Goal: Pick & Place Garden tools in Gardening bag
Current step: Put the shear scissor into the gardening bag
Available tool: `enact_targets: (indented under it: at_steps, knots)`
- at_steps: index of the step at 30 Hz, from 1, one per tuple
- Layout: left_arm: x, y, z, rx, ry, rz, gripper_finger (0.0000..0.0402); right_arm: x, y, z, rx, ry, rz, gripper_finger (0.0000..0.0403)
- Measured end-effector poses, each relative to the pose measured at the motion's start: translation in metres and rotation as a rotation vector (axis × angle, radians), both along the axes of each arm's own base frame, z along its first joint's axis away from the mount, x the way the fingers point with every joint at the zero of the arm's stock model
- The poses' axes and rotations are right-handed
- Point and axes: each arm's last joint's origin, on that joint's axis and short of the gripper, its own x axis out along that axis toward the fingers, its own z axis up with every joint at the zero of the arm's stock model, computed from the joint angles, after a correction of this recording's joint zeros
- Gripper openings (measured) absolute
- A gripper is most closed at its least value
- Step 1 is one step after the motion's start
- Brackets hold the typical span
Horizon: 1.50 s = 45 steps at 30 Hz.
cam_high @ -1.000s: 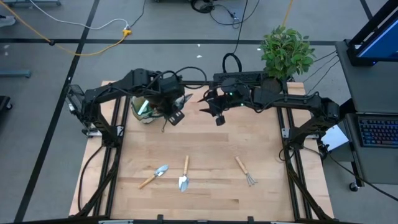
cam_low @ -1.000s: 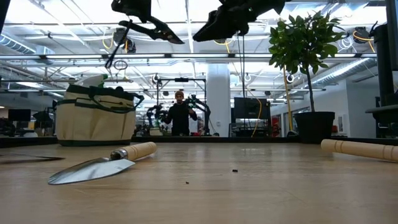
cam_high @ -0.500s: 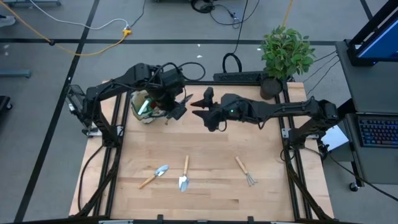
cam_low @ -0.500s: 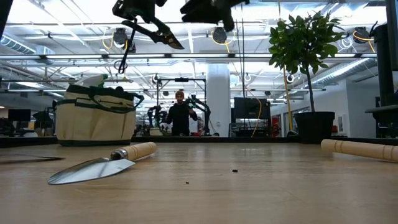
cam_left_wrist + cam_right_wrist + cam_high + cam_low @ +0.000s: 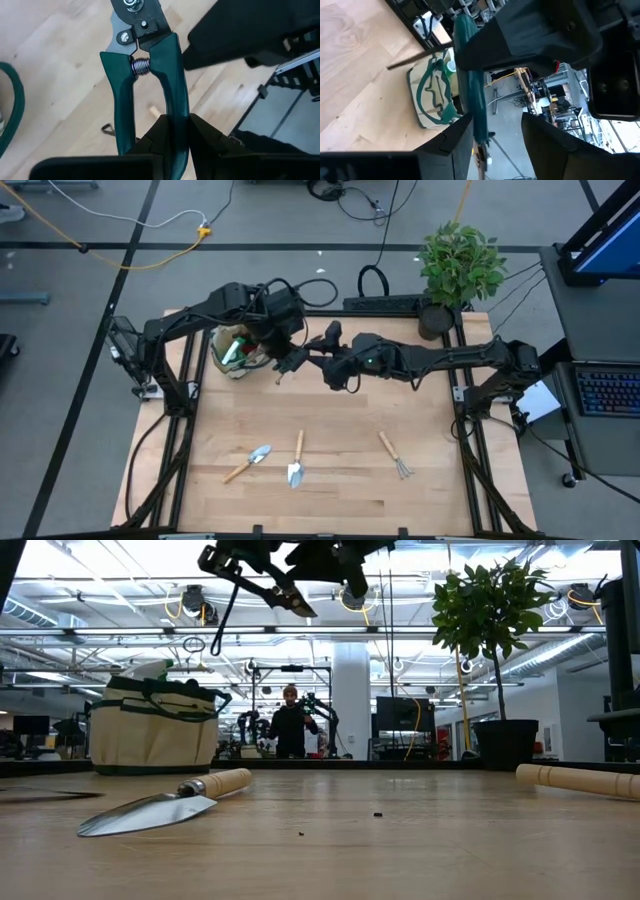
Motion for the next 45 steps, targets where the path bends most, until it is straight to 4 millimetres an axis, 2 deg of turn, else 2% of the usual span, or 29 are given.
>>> enact_targets:
  at_steps: [9, 16, 24, 29, 35, 39, 41, 45]
  knots:
    - [0.009, 0.0, 0.006, -0.049, -0.122, -0.025, 0.0047, 0.006, -0.003, -0.013, 0.017, 0.046, -0.023, 0.0152]
    - [0.009, 0.0, 0.006, -0.044, -0.12, -0.025, 0.0047, 0.006, -0.003, -0.012, 0.014, 0.042, -0.03, 0.013]
    - [0.022, 0.001, -0.007, -0.048, -0.093, -0.047, 0.0047, 0.005, -0.004, -0.017, 0.022, 0.09, -0.035, 0.0111]
    - [0.022, 0.001, -0.007, -0.038, -0.1, -0.059, 0.0047, 0.004, -0.004, -0.018, 0.023, 0.097, -0.035, 0.0088]
    - [0.022, 0.002, -0.007, -0.037, -0.101, -0.061, 0.0047, 0.003, -0.002, -0.019, 0.025, 0.118, -0.032, 0.0042]
    - [0.023, 0.002, -0.007, -0.019, -0.105, -0.076, 0.0048, 0.002, -0.002, -0.021, 0.04, 0.138, -0.04, 0.0042]
    - [0.023, 0.002, -0.007, 0.004, -0.104, -0.078, 0.0062, 0.002, -0.002, -0.021, 0.068, 0.136, -0.05, 0.0042]
    - [0.022, 0.006, -0.007, 0.047, -0.115, -0.094, 0.0115, 0.002, -0.002, -0.023, 0.113, 0.134, -0.065, 0.0042]
